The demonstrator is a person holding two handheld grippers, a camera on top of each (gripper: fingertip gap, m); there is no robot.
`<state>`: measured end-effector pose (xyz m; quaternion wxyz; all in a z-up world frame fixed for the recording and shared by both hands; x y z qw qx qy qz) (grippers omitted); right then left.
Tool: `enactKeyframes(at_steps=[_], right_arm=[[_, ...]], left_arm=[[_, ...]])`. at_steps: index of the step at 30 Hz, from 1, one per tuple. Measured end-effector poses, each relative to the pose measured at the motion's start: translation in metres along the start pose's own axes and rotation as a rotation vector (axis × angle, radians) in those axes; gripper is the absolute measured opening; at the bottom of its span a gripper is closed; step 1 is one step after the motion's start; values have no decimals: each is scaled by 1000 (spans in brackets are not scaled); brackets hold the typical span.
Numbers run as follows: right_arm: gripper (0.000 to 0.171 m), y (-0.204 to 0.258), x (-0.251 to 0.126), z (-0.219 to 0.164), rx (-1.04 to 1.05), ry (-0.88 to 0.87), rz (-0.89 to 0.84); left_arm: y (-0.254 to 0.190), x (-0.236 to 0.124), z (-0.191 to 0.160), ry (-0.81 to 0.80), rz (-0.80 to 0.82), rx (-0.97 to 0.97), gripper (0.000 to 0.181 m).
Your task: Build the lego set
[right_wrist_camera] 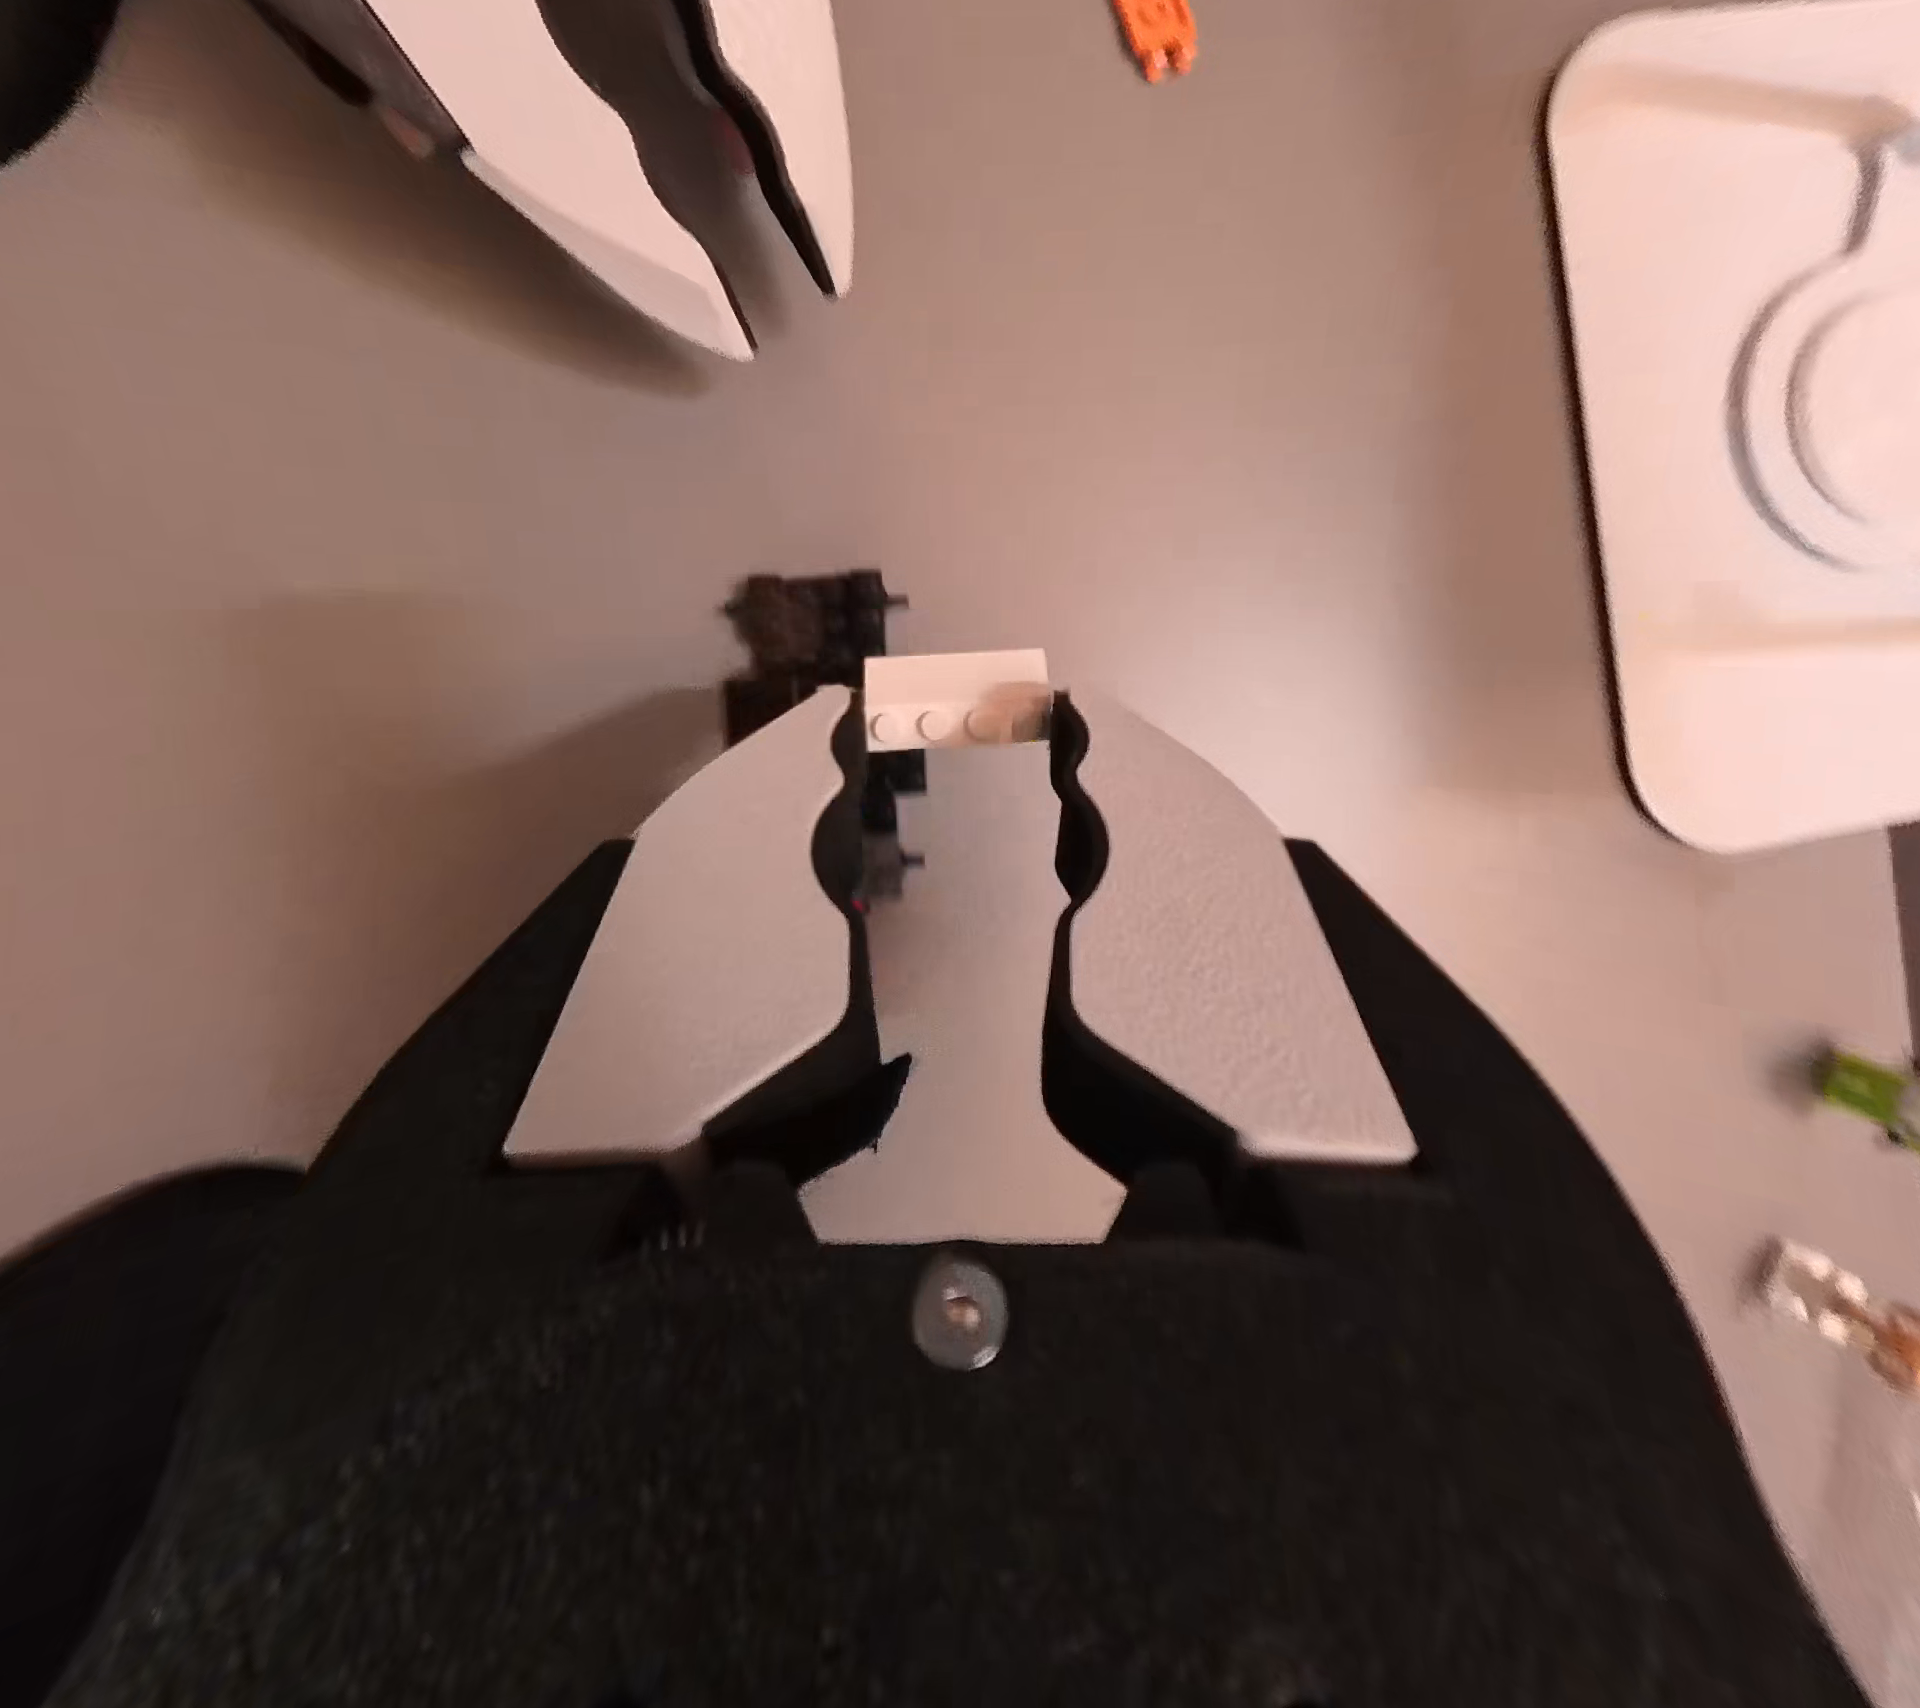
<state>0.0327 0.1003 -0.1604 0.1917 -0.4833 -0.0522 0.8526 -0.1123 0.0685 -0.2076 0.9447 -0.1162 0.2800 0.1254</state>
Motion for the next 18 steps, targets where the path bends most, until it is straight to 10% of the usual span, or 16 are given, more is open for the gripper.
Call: enactKeyframes(at_steps=[18], right_arm=[[34, 35, 16, -31, 7, 84, 58]], left_arm=[[-11, 13, -1, 13, -37, 91, 29]])
Point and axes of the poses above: each gripper's, where its closed fingertips meet, x out along the fingers, z out of its top, y = z × x across the jaws, the point moved 5 cm from there along -x, back along the fingers, and after that the axes turned 13 degrees about -z, right-handed, at the moved point
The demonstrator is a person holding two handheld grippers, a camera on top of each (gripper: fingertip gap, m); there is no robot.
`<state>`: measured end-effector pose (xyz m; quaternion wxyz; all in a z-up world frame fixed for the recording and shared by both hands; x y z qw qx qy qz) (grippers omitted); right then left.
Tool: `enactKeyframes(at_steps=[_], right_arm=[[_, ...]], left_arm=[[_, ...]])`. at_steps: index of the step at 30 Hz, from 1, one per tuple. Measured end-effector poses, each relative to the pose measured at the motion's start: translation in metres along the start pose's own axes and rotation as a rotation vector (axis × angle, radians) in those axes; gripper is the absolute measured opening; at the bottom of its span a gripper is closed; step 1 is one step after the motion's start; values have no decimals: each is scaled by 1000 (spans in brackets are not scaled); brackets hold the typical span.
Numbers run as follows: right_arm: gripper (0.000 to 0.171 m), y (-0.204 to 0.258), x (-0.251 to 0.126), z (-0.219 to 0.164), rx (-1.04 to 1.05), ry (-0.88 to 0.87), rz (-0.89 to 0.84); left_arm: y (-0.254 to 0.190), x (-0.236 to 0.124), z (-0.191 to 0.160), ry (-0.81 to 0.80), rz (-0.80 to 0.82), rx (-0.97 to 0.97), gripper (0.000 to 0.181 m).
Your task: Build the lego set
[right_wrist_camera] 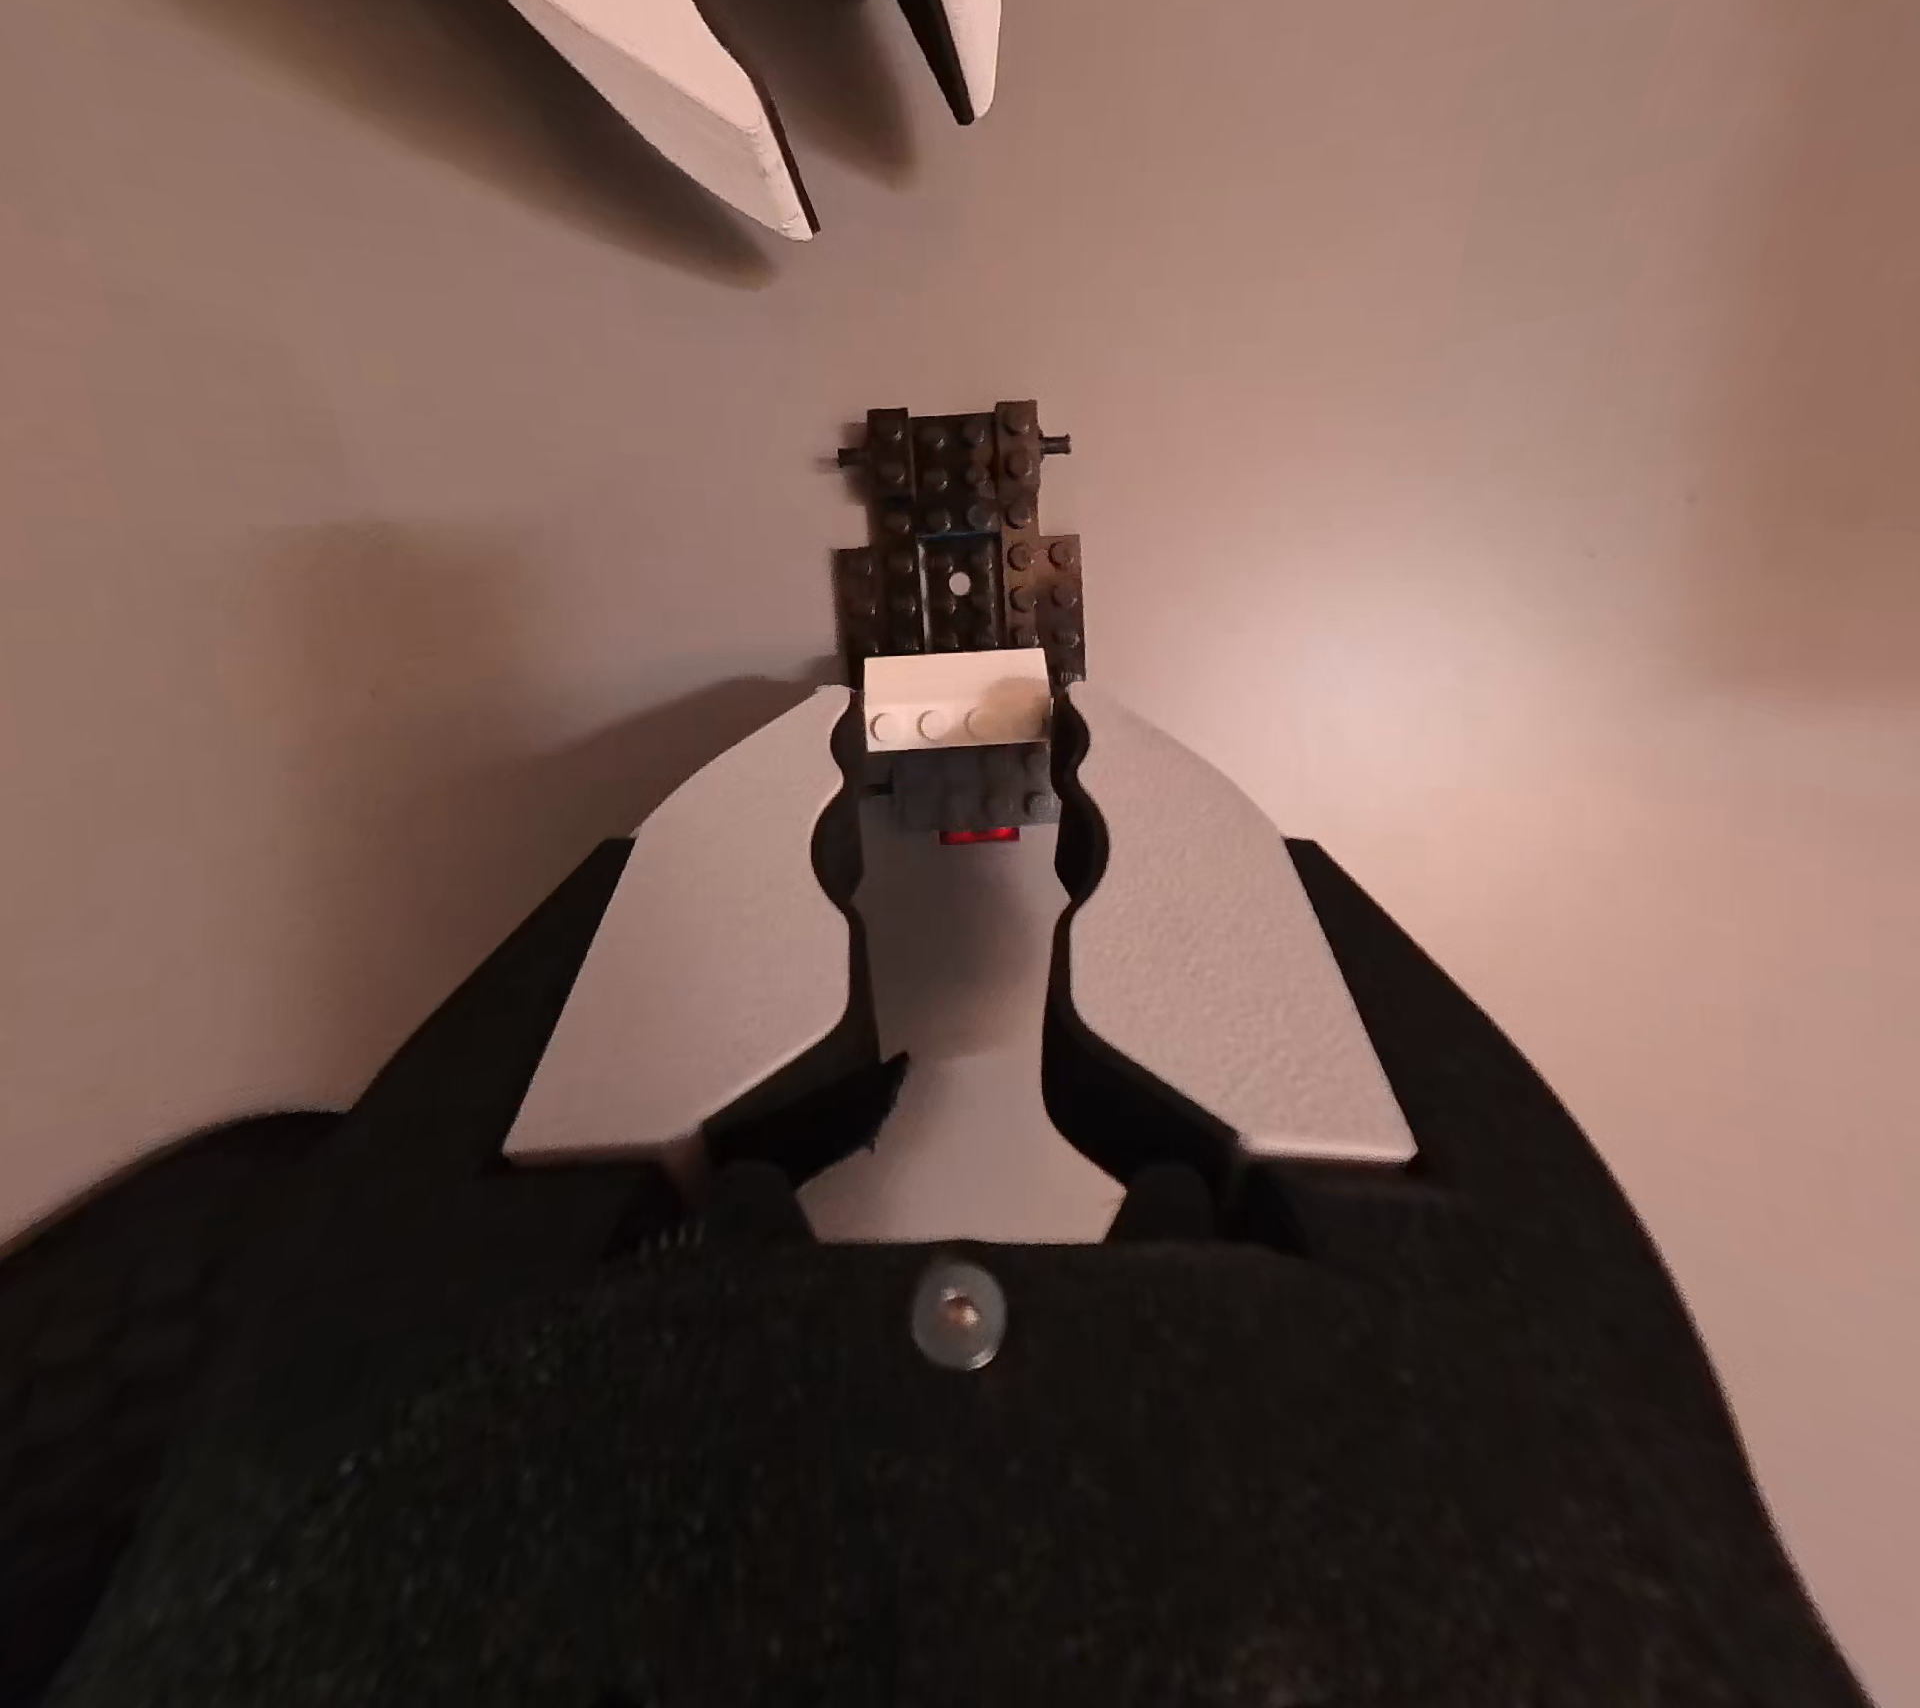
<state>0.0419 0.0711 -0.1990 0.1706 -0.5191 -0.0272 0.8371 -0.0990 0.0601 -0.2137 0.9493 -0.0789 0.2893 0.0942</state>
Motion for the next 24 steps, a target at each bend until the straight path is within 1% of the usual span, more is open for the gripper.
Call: enactKeyframes(at_steps=[10, 24], right_arm=[[34, 2, 10, -6, -27, 36, 10], [36, 2, 13, -8, -34, 61, 22]], left_arm=[[-1, 0, -1, 3, -5, 8, 29], [-4, 0, 1, -5, -10, 24, 29]])
Point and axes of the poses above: each gripper's, where its closed fingertips meet, x out along the fingers, z out of its top, y = z × x across the jaws, the point moved 5 cm from there along -x, back along the fingers, and after that the axes turned 13 degrees about -z, right-handed, at the moved point
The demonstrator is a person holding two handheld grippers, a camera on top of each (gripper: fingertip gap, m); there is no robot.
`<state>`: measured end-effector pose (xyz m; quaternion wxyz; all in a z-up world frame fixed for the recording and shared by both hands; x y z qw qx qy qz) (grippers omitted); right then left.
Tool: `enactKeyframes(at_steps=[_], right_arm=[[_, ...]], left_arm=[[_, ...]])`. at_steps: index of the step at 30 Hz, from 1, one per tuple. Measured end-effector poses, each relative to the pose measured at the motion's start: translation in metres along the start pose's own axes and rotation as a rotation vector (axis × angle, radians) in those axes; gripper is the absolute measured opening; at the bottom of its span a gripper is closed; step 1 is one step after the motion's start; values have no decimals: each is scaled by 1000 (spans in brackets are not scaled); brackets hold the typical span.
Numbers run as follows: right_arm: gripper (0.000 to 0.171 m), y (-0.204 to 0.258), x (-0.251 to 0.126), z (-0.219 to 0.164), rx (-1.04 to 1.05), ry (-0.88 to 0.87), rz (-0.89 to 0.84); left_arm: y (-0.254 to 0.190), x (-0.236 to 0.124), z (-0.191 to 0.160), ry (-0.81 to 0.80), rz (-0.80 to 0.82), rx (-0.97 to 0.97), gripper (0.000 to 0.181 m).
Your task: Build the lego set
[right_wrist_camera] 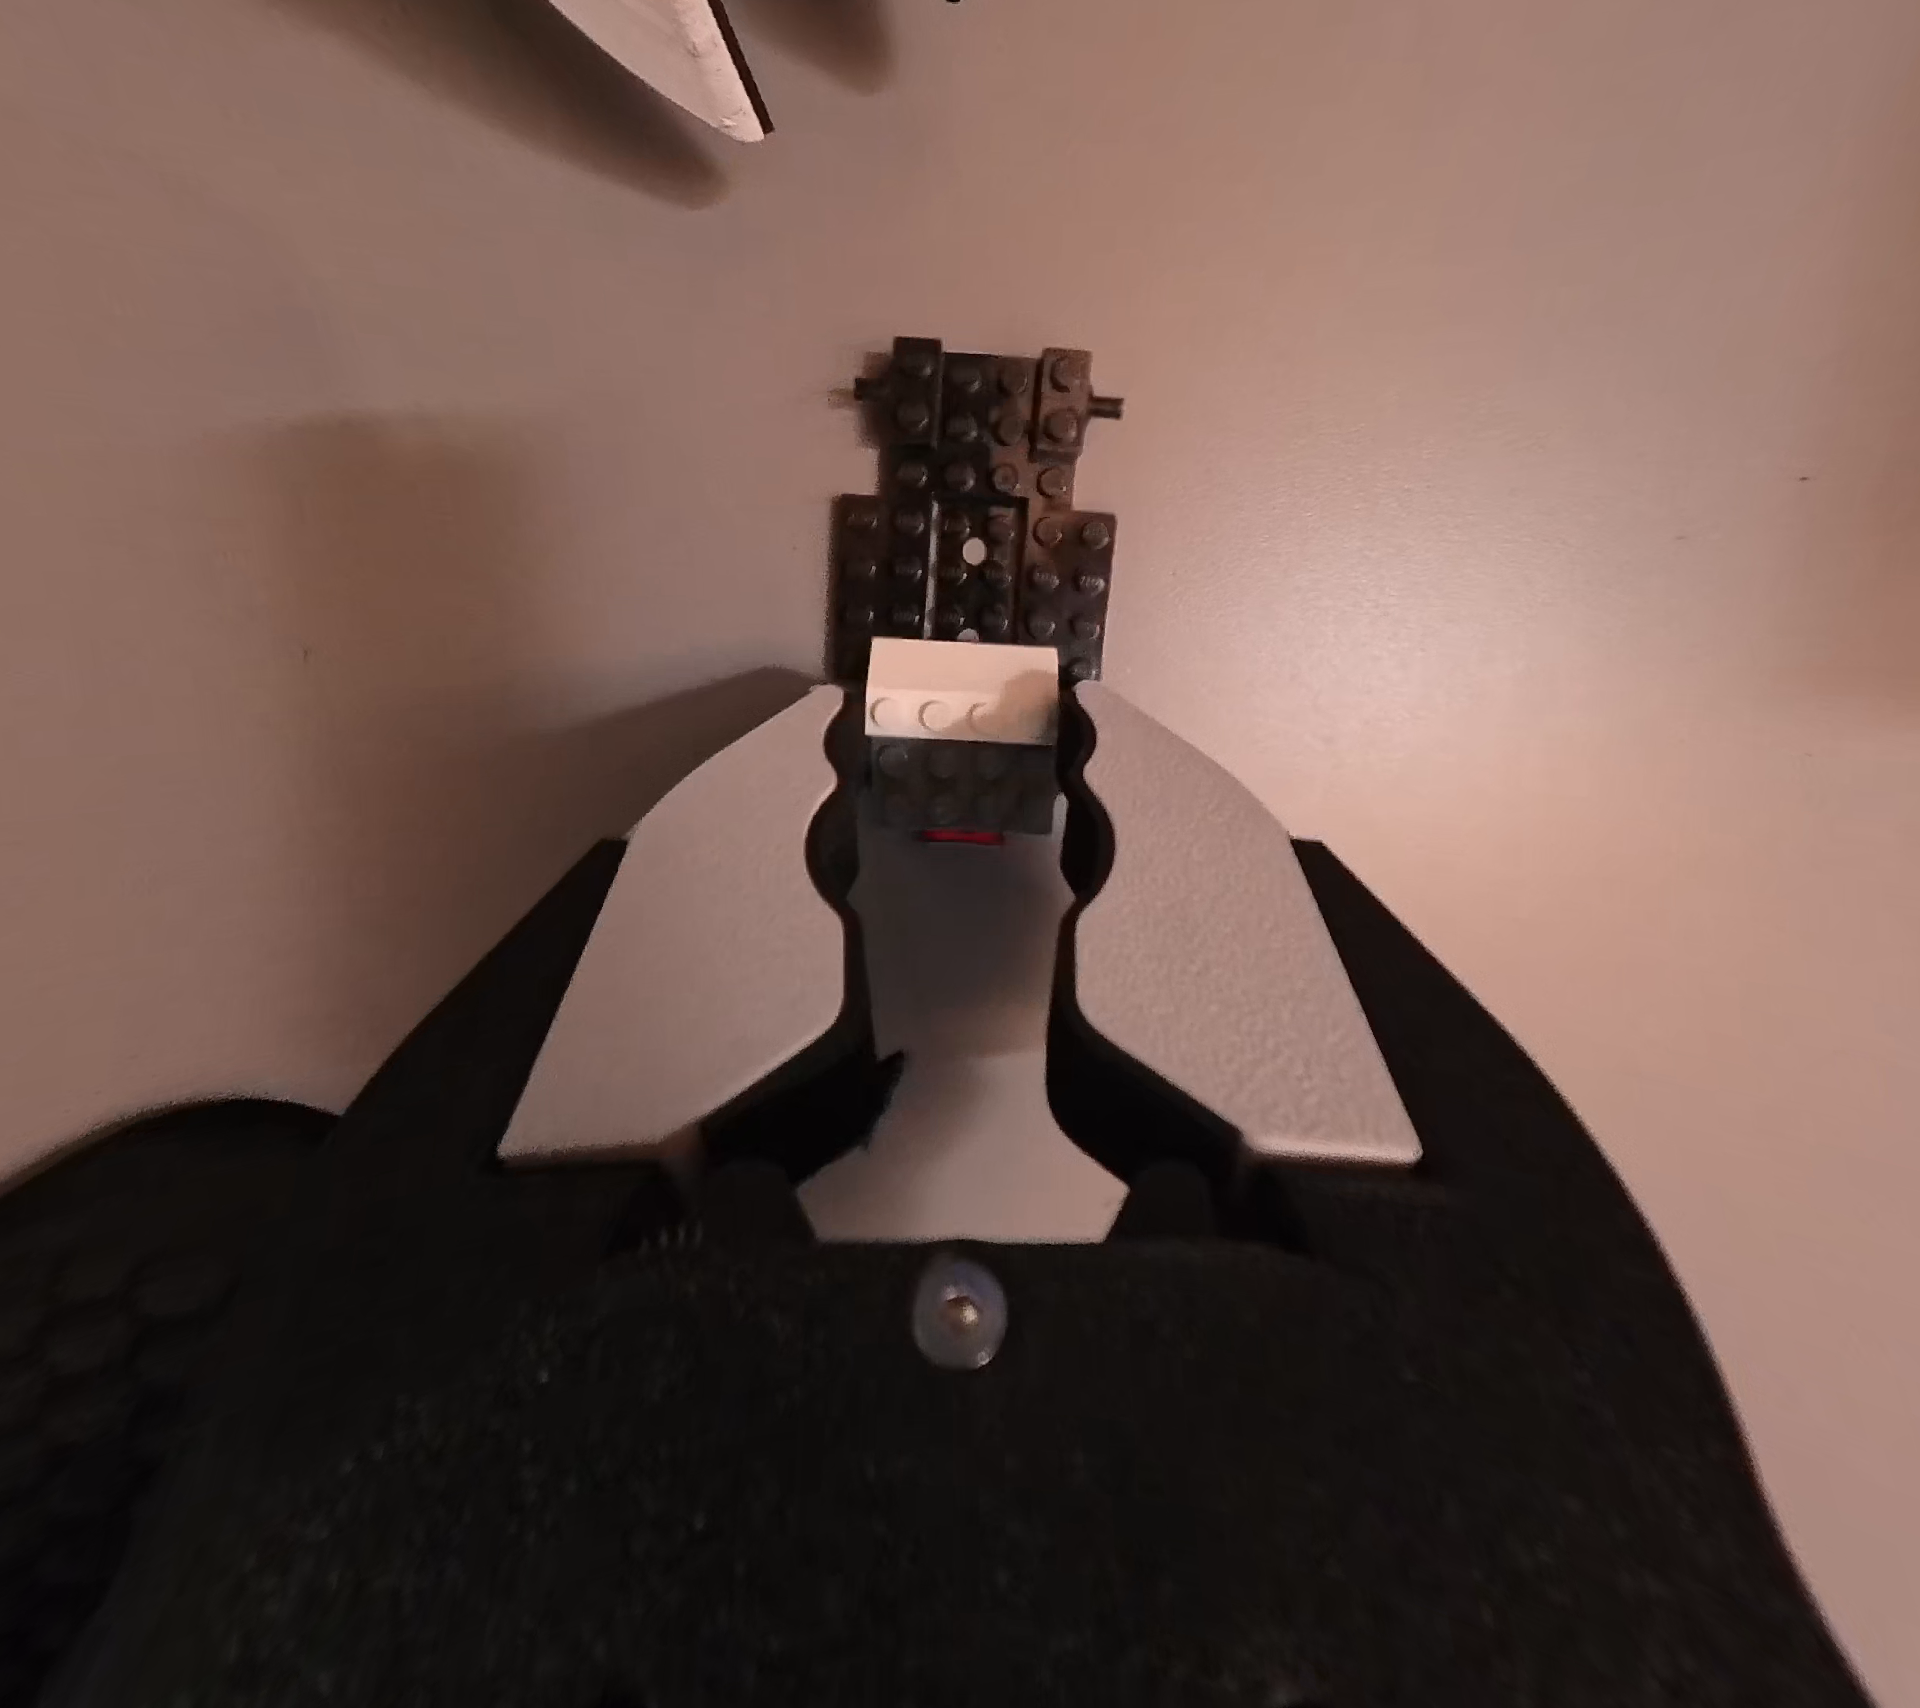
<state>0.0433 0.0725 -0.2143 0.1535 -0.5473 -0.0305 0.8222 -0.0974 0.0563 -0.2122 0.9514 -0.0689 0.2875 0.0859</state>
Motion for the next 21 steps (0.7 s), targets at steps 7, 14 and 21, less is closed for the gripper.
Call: enactKeyframes(at_steps=[7, 14, 21], right_arm=[[42, -4, -13, -3, 24, -33, -12], [46, 3, -12, -21, 45, -84, -39], [46, 0, -10, -16, 47, -161, -50]], left_arm=[[0, 0, 0, -4, -5, 2, 30], [0, 7, 3, 7, -21, 15, 36], [-3, 10, 0, 42, -5, 39, 36]])
Point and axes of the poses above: each gripper's, where its closed fingertips meet, x out along the fingers, z out of its top, y = z × x across the jaws, the point moved 5 cm from there along -x, back along the fingers, and after that the axes turned 13 degrees about -z, right-handed, at the moved point
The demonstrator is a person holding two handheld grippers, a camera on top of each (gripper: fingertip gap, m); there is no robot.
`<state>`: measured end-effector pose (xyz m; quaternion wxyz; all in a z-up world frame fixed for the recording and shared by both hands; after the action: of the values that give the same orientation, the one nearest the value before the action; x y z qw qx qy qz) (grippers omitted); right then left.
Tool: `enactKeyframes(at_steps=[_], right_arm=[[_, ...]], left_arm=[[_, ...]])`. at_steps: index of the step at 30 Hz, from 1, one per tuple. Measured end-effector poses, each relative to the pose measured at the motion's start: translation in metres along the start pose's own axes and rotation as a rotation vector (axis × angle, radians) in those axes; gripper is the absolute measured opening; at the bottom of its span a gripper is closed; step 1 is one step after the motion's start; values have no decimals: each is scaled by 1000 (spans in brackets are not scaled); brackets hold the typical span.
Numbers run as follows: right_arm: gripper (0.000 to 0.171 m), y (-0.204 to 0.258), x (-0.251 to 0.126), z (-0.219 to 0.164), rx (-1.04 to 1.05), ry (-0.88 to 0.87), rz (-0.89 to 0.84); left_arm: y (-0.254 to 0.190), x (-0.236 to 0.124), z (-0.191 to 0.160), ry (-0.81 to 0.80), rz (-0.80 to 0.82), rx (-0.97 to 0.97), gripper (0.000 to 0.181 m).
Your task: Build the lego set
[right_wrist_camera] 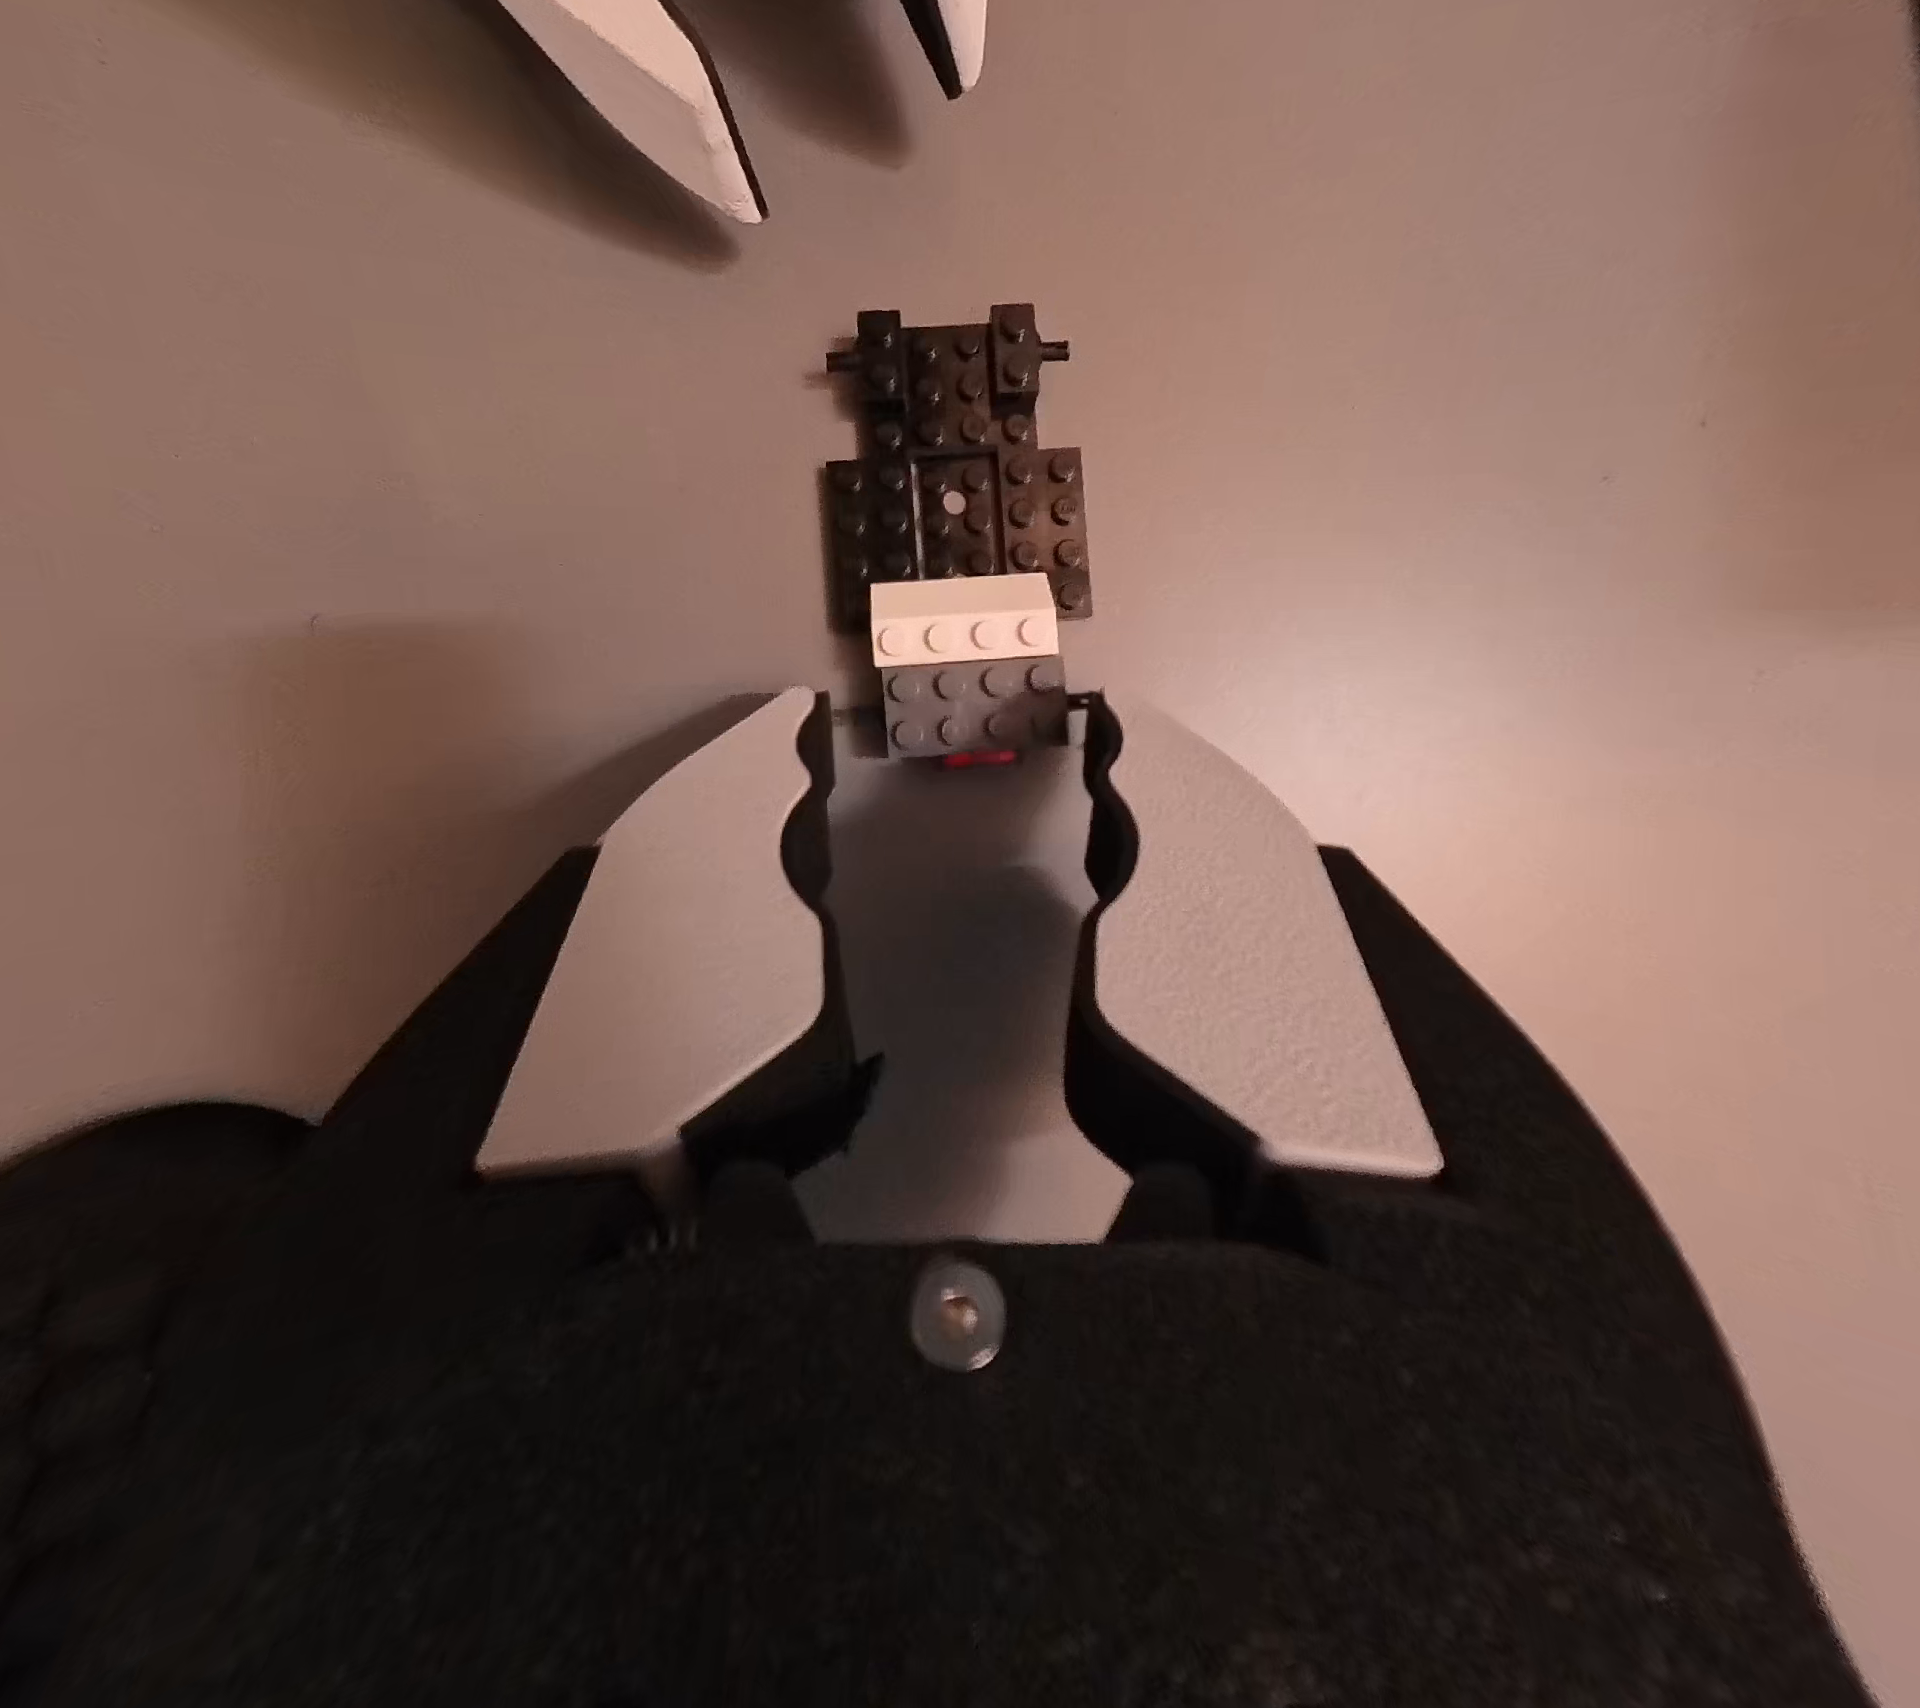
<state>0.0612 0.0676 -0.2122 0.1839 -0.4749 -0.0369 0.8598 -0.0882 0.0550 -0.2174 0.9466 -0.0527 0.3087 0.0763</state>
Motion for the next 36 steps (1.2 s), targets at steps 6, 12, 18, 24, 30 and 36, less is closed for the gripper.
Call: enactKeyframes(at_steps=[6, 12, 18, 24, 30, 36], right_arm=[[45, -1, 3, 2, -52, 3, 7], [40, -2, 3, 1, -82, 6, 10], [40, -1, 2, 1, -84, 14, 10], [45, -2, -2, 6, -89, -12, 12], [46, -1, 5, 18, -168, 1, 34], [37, 0, 9, 16, -172, 22, 59]], left_arm=[[0, 0, -1, 6, 5, 0, 35], [-1, 1, -2, 16, 5, 5, 35], [-1, 1, -3, 17, 1, 6, 34], [-1, 2, -3, 20, -3, 8, 34], [-2, 2, -4, 27, -2, 16, 34], [-1, 0, -5, 21, 0, 5, 33]])
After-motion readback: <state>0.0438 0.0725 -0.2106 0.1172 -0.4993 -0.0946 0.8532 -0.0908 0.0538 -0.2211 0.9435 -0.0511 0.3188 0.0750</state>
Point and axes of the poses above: each gripper's, where its closed fingertips meet, x out along the fingers, z out of its top, y = z × x across the jaws, the point moved 5 cm from there along -x, back along the fingers, and after that the axes turned 13 degrees about -z, right-handed, at the moved point
